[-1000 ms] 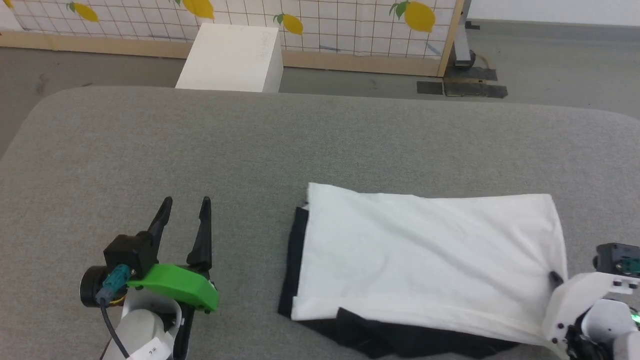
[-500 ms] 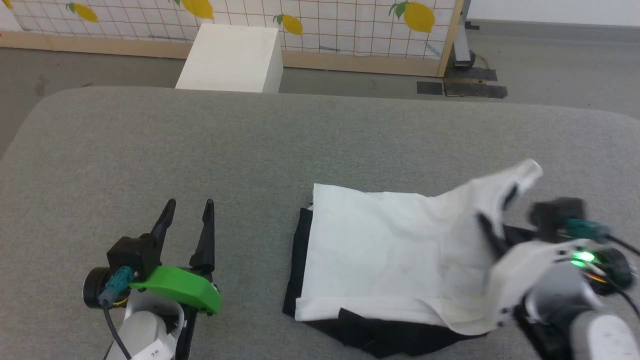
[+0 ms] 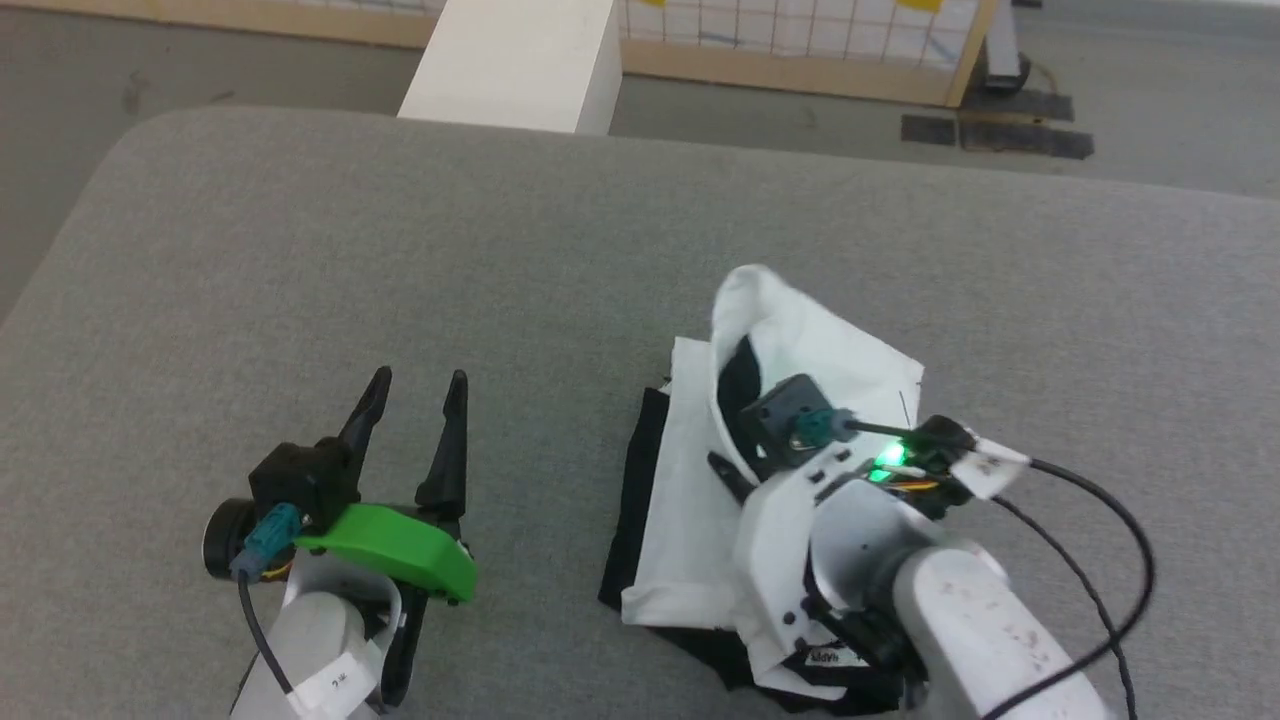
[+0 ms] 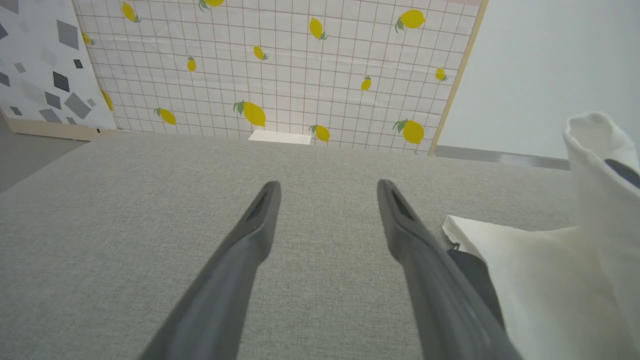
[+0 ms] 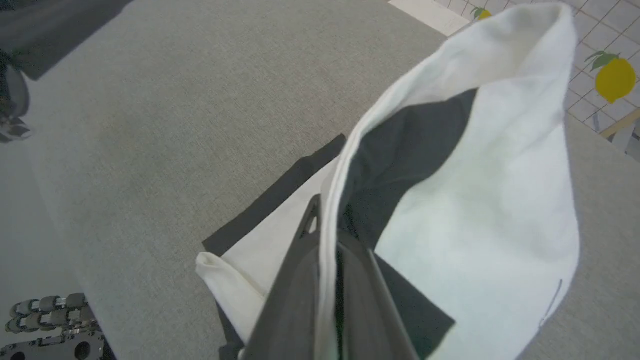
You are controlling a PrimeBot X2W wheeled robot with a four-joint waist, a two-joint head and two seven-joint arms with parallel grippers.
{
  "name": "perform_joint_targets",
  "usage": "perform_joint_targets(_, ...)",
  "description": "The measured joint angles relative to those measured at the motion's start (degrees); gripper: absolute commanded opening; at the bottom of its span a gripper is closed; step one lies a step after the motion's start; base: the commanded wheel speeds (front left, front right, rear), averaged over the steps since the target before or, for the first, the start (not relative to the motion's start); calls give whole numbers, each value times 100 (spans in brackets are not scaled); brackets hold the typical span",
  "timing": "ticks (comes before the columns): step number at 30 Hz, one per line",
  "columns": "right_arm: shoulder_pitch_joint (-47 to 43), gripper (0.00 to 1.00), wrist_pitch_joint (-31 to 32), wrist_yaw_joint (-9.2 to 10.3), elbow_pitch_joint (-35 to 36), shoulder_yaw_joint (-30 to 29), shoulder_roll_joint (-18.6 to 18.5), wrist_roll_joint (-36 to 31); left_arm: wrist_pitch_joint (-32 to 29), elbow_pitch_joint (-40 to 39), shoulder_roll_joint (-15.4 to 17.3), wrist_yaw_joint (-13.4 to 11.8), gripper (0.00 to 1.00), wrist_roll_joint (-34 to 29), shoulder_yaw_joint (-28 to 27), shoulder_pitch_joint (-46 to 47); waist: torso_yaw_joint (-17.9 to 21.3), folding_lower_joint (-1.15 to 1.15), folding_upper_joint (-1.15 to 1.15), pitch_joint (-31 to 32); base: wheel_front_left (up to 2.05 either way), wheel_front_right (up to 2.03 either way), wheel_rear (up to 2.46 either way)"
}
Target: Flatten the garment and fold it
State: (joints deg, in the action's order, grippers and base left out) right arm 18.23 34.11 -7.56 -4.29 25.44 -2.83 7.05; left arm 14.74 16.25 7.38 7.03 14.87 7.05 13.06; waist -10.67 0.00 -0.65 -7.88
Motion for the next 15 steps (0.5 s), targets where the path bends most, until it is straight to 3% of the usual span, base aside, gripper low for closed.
perform_joint_targets(7,407,2,-1,0,-1126,318,1,437,0,37,-25,1,100,2,-34,67,-191,0,0,-273,0,0,0)
perform_joint_targets(8,449,18,-12,0,-1230,347,-2,553,0,44,-30,1,100,2,-42,71,-208,0,0,-301,0,0,0)
perform_joint_targets(9,488,84,-73,0,-1287,391,-5,633,0,49,-35,1,100,2,-54,77,-220,0,0,-322,0,0,0)
perform_joint_targets(10,519,100,-142,0,-1313,413,-2,693,0,53,-37,1,100,2,-60,80,-225,0,0,-335,0,0,0)
perform_joint_targets(15,588,100,-744,0,-1135,309,2,1135,0,56,-44,2,100,1,-112,79,-159,0,0,-297,0,0,0)
